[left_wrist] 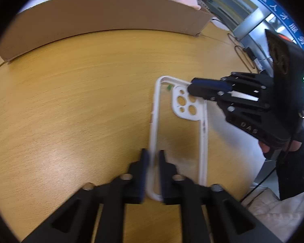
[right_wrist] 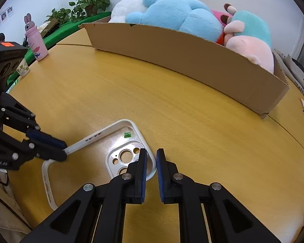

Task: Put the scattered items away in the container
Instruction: 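Lower both tools to the clear phone case and close both grippers, then lift the phone case over the box and release it onto the plushes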

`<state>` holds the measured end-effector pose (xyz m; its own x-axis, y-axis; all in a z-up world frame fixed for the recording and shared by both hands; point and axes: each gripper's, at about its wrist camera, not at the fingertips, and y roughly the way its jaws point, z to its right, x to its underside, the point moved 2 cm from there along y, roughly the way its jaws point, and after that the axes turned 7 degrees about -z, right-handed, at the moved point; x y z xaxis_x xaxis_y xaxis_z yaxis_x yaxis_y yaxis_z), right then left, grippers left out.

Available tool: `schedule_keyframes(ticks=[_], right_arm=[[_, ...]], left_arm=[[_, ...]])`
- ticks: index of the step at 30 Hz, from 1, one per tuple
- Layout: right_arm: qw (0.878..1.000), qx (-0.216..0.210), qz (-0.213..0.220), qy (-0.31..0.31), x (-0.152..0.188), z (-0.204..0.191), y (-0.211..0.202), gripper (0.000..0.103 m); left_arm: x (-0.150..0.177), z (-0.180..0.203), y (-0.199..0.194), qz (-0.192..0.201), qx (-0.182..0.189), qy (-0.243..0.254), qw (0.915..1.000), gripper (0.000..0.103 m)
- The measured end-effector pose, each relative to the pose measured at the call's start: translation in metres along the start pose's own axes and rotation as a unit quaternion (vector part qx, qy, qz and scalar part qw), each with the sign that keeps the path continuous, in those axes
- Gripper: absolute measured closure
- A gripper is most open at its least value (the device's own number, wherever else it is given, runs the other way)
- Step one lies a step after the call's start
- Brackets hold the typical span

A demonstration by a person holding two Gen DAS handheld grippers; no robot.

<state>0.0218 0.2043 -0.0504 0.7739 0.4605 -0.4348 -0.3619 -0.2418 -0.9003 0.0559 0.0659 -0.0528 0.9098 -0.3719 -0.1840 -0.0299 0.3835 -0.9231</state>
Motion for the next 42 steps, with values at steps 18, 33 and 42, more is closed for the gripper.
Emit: schedule_keyframes(ticks=[18, 33, 42], right_arm=[[0.99, 0.057, 0.109, -0.064, -0.073, 0.008, -0.072, 0.093], [0.95, 0.135, 0.238, -0.149, -0.19, 0.012, -0.179, 0.092], [0.944, 0.155, 0.242, -0.16, -0.278, 0.036, -0.182, 0.092]], left_arm=[[-0.041, 0.015, -0.077, 0.114, -0.049, 0.042, 0.9914, 0.098], [-0.124, 0.031, -0.188, 0.252, -0.116, 0.091, 0.9563, 0.098], [-0.201, 0.006, -0.228, 0.286, -0.124, 0.084, 0.9464, 0.097]])
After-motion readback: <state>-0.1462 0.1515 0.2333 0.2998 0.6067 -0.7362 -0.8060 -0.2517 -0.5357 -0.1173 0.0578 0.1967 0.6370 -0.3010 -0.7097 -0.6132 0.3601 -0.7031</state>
